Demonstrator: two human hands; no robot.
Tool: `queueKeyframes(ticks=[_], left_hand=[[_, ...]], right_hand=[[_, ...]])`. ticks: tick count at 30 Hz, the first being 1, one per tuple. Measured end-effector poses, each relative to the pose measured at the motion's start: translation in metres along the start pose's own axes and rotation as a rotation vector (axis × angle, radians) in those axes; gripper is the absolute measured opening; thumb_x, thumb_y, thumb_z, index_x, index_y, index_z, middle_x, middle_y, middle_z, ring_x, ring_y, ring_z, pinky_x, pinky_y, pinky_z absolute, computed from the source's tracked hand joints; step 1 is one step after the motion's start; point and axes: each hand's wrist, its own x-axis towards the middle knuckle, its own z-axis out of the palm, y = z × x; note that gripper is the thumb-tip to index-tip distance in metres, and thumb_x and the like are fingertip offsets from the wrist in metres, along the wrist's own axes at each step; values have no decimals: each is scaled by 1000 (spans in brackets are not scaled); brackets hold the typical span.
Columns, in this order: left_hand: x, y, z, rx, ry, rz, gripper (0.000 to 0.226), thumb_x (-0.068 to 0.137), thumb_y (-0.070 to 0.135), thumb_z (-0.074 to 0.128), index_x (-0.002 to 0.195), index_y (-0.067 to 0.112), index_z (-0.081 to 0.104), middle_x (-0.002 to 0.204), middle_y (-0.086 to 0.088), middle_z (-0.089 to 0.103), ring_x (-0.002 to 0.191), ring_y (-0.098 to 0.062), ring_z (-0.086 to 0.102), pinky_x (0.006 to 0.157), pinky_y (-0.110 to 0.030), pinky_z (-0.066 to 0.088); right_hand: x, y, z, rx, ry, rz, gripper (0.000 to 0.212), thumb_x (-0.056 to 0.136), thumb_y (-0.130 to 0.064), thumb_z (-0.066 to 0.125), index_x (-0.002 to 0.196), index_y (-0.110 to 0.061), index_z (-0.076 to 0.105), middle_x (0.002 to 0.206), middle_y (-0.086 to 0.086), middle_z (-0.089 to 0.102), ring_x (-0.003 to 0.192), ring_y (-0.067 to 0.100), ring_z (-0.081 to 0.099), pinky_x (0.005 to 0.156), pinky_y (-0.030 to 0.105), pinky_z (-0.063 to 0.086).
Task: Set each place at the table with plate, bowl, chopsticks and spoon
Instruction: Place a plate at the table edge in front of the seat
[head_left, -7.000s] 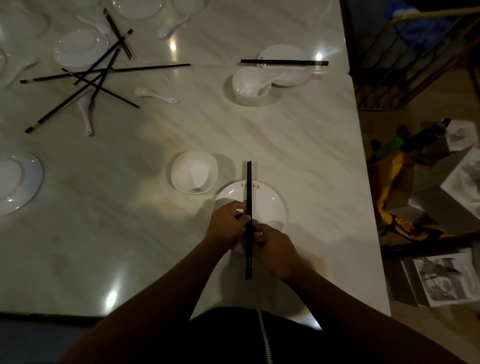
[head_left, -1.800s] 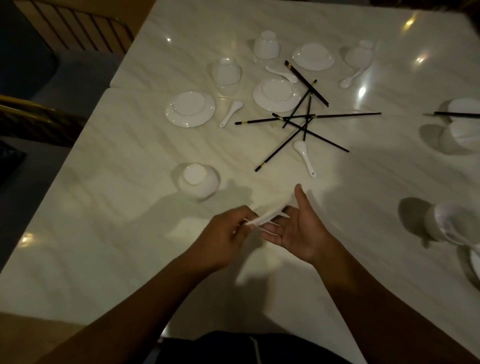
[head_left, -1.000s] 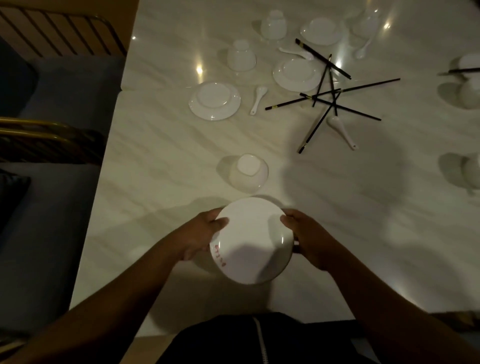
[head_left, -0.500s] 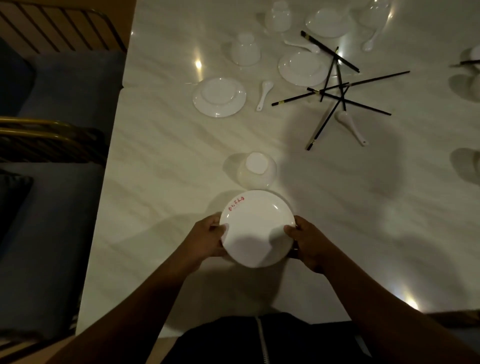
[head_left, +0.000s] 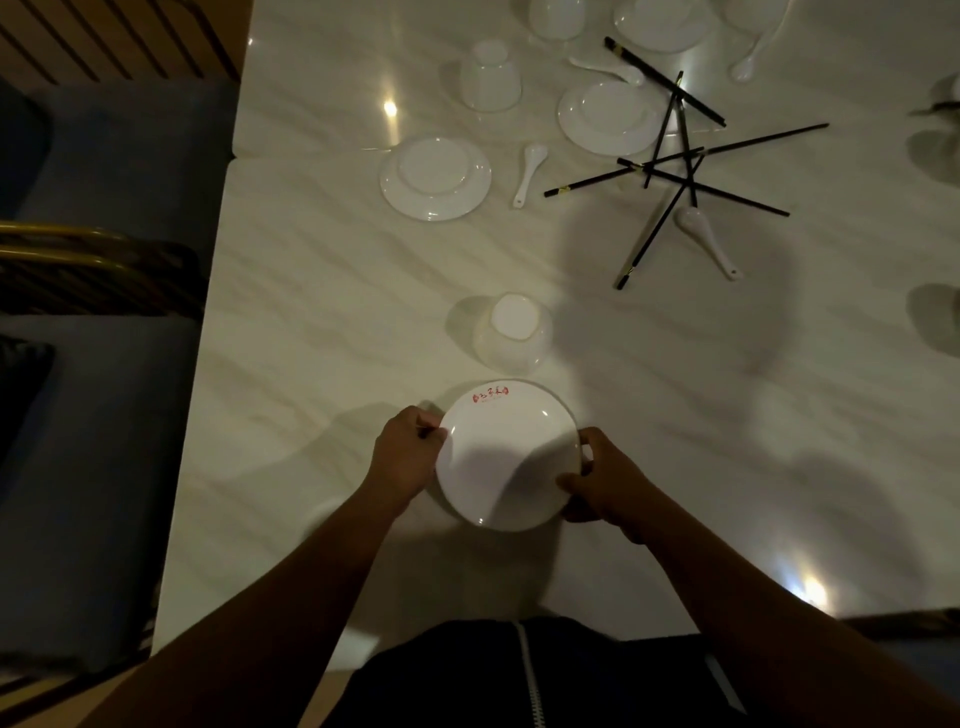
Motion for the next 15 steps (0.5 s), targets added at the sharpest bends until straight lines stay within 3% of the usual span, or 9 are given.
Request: queueKeyframes(ticks=[5, 10, 15], left_hand=[[3, 5, -1, -31, -12, 16, 19, 85, 11, 52, 95, 15, 67, 95, -4, 69, 90, -26, 63, 87, -46, 54], [3, 7, -2, -110, -16, 30, 30, 86, 7, 52, 104, 20, 71, 101, 3, 70, 98, -21, 64, 92, -44, 53], [8, 4, -3, -84, -10, 19, 33, 78, 21, 53, 106, 25, 69, 105, 5, 70, 99, -18, 64, 93, -45, 52]], right_hand=[[3, -4, 1, 15, 83, -1, 29, 89, -11, 59, 111, -22, 46, 113, 14, 55, 82, 33, 67, 53, 33, 59], [5, -7, -3, -48, 117, -22, 33, 90, -12, 60, 120, -16, 48, 107, 15, 60, 76, 30, 69, 58, 37, 61], [6, -11, -4, -68, 130, -36, 37, 88, -10, 62, 119, -19, 43, 103, 19, 62, 71, 31, 69, 57, 41, 61]])
